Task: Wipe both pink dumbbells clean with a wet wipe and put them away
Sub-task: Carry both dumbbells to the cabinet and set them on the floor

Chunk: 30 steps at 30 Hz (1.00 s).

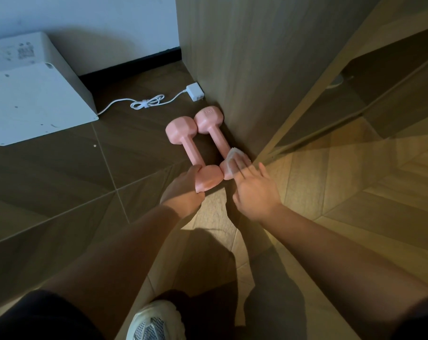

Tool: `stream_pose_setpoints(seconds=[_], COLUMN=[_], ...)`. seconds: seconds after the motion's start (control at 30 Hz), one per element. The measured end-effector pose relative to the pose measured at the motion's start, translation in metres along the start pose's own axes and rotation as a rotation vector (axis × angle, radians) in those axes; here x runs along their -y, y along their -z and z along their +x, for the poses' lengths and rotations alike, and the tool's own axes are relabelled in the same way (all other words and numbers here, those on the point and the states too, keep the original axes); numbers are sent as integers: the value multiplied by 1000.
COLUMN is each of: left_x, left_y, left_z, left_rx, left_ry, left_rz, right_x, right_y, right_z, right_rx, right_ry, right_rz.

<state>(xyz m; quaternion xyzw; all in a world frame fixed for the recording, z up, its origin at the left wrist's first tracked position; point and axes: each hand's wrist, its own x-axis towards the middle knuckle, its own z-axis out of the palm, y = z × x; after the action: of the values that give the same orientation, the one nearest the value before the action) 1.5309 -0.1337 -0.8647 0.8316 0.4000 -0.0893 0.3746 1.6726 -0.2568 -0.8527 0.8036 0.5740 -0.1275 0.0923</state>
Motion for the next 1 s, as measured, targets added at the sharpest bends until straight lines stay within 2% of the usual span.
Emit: stream_pose_setpoints(seconds=[0.1, 0.27, 0.33, 0.47, 0.63, 0.77, 0.87, 0.93, 1.0], left_x=[-1, -3, -3, -4, -3, -3, -4, -5, -11], left_y=[1, 1, 1, 3, 6, 8, 10, 13, 20], left_z=[-1, -2, -2, 0, 3, 6, 3, 0, -4], left_rx=[1, -5, -6, 26, 71, 80, 80, 88, 81], left_ry=[7, 3, 2, 0, 15, 14, 2, -2, -30], left_rz=[8, 9, 16, 39, 64, 72, 85, 93, 136], right_x=[2, 8, 6, -5, -6, -10, -14, -13, -8], right_y=[-4, -7, -6, -4, -13, -9, 1, 5, 10], right_z=[-2, 9, 15, 24, 28, 29, 30, 28, 24], right_rx=[5, -105, -175, -206, -279, -377, -398, -360, -279], right_ry=[77, -225, -247, -114, 220, 197, 235, 214, 48], right_rz=[-38, 187, 198, 73, -87, -53, -120, -16, 303])
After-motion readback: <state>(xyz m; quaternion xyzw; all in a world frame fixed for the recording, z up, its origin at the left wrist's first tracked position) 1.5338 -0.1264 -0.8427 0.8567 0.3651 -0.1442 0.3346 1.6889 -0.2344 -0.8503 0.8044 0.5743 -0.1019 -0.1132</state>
